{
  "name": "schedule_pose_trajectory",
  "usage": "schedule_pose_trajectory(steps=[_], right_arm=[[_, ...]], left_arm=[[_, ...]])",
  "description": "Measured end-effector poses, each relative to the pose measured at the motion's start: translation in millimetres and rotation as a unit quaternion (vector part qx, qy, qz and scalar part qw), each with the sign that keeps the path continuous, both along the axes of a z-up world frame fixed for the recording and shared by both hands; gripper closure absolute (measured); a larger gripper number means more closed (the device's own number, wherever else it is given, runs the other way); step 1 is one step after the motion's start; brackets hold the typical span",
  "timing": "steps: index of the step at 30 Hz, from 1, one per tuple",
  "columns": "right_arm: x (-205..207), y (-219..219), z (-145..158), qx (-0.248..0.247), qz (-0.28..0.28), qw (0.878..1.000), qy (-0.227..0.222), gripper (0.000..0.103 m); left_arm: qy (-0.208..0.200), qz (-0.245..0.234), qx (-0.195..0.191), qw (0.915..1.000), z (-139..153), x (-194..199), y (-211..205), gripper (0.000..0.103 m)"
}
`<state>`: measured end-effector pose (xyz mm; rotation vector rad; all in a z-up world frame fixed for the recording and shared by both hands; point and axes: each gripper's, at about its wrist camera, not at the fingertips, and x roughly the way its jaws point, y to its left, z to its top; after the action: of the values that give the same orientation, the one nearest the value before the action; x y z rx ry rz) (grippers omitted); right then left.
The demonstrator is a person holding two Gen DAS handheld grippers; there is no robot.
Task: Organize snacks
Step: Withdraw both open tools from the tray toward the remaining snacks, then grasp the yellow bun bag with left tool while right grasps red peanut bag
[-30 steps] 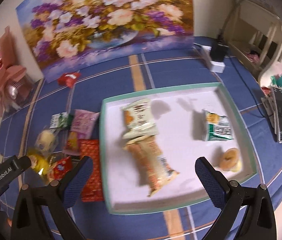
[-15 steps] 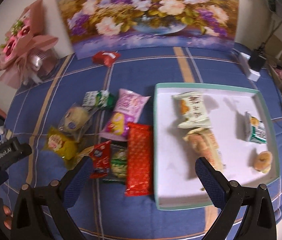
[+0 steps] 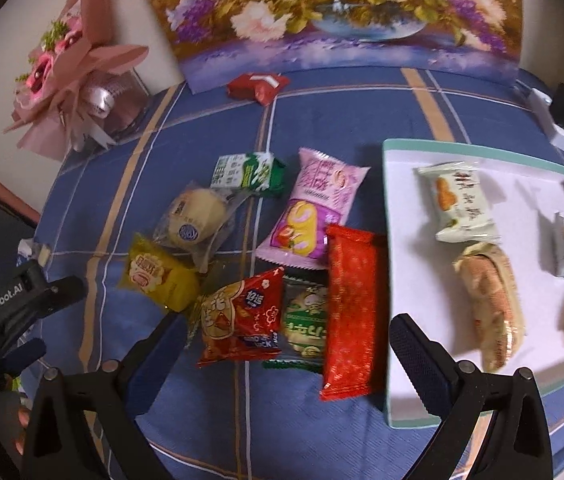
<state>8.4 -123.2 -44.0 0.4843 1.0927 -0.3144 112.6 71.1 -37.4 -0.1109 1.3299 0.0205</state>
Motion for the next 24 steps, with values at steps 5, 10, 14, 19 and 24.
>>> schedule_pose_trajectory(steps=[5,10,14,19,24], right_arm=[[12,7,-10,-0.002,0.014,1.000,0.003,0.008],[21,11,-17,0.000,0.022,1.000,0.006,0.014],[28,16,-22,-0.003,0.034,0.999,0.009,0.019],[34,23,-33,-0.001,0.039,0.999,0.022,0.021],[39,30,-37,-0.015,0.048,0.998,0.029,0.023]], left_arm=[[0.018,-0.015,-0.027,0.9994,-16,8,-13,0.000],[0.025,-0.030,-0.045,0.9982,-29,17,-25,0.000],[0.026,-0.046,-0.051,0.9973,-40,22,-35,0.000],[0.025,-0.052,-0.057,0.9967,-52,29,-41,0.000],[0.038,-0.049,-0.063,0.9961,-60,32,-40,0.000]])
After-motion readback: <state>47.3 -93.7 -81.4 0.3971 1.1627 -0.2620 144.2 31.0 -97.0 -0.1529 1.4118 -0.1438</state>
